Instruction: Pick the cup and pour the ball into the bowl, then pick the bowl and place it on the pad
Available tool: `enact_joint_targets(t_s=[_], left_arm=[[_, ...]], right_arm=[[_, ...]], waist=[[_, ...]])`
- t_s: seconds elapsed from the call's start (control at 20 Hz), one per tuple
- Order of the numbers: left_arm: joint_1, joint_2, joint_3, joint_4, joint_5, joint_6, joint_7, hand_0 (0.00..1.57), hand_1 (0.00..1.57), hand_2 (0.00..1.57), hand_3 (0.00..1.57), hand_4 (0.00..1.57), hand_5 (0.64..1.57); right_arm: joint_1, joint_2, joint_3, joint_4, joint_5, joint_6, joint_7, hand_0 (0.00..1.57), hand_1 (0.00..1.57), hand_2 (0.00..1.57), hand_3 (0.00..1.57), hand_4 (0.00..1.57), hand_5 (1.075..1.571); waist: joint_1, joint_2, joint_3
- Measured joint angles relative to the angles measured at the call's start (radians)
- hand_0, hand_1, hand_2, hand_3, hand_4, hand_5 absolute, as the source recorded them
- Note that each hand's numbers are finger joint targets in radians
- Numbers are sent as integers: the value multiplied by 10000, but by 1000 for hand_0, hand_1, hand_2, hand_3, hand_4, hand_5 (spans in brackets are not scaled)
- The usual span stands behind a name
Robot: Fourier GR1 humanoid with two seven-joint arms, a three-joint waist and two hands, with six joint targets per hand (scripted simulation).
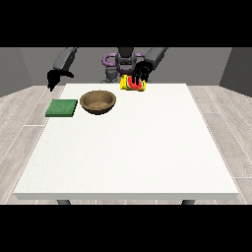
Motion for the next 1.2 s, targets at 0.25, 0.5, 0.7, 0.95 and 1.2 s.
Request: enact_joint_targets(t_s=[0.25,0.5,0.7,0.95,1.2], left_arm=[[-421,-703,-797,-427,-1051,-1324,1064,225,225,1571,1444,872,1529],[-850,-909,-1523,-1123,-1848,-2613,1493,0,0,1571,1571,545,1521],[-922,-990,-1920,-1471,-2514,-3198,1789,0,0,1571,1571,558,1525],[-1158,-955,-2097,-1991,-2983,-3981,1902,0,0,1571,1571,619,1538],[-1158,-1018,-2838,-2136,-3641,-4857,1827,749,749,1571,1571,1091,1553]], right_arm=[[111,-243,-224,451,-77,106,-347,0,0,239,390,404,1540],[537,-398,-371,887,-56,2,-820,0,0,269,342,392,1535],[524,-351,-310,921,-52,7,-784,0,0,169,338,399,1532],[317,-462,-309,941,-100,69,-819,0,0,181,295,432,1530],[230,-544,-247,935,-116,169,-694,0,0,116,236,424,1528]], waist=[[369,-48,-10],[745,-74,-12],[666,-120,-14],[576,147,-21],[458,135,-19]])
